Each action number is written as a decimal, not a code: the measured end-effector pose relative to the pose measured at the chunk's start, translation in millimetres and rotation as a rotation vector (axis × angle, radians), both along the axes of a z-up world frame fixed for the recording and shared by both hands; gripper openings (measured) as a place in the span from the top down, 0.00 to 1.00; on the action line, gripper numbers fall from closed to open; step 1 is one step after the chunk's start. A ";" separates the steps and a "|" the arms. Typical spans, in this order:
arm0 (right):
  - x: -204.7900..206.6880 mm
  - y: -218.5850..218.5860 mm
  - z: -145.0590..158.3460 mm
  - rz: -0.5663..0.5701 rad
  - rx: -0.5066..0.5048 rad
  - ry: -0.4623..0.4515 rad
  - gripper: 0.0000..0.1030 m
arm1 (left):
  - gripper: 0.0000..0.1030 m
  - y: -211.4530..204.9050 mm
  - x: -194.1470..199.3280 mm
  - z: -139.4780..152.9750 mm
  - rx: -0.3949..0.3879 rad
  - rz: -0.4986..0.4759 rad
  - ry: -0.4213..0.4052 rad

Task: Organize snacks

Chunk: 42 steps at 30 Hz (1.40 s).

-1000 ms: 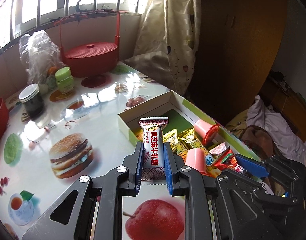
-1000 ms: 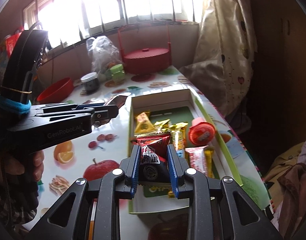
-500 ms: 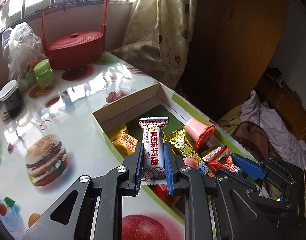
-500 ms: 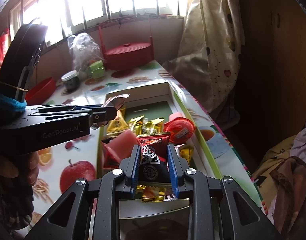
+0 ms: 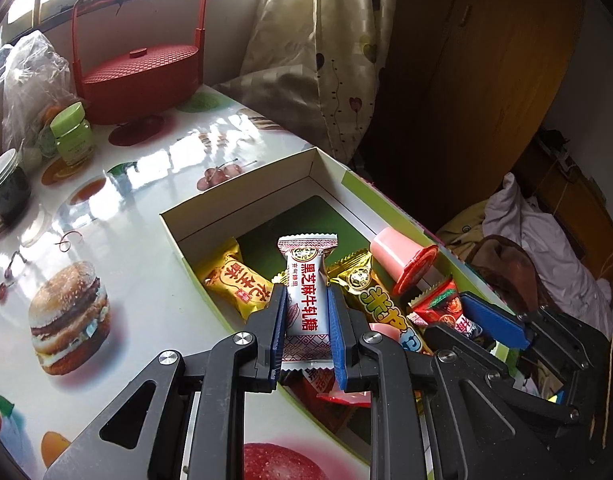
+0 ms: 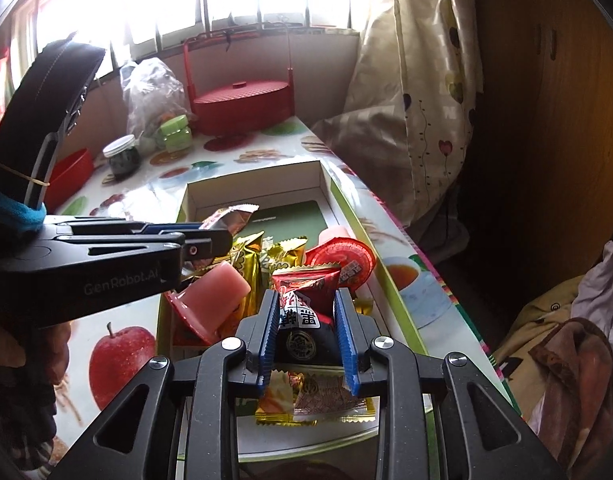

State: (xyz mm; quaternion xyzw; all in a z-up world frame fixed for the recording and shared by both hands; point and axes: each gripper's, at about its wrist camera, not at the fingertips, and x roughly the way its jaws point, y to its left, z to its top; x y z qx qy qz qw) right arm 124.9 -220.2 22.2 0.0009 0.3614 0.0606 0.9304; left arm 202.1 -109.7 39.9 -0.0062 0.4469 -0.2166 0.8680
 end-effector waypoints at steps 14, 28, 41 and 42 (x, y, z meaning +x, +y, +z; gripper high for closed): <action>-1.3 -4.4 -3.8 -0.034 0.002 -0.008 0.54 | 0.63 1.7 -3.9 1.9 0.003 0.019 0.004; -26.6 -9.8 7.3 -0.068 0.034 -0.035 0.48 | 0.55 18.3 -42.8 26.5 -0.014 0.060 -0.057; -60.3 0.4 12.1 -0.068 0.031 -0.036 0.48 | 0.55 33.4 -96.0 18.2 0.035 0.095 -0.063; -63.4 1.7 10.9 -0.066 0.028 -0.028 0.48 | 0.55 34.4 -99.9 16.6 0.043 0.097 -0.066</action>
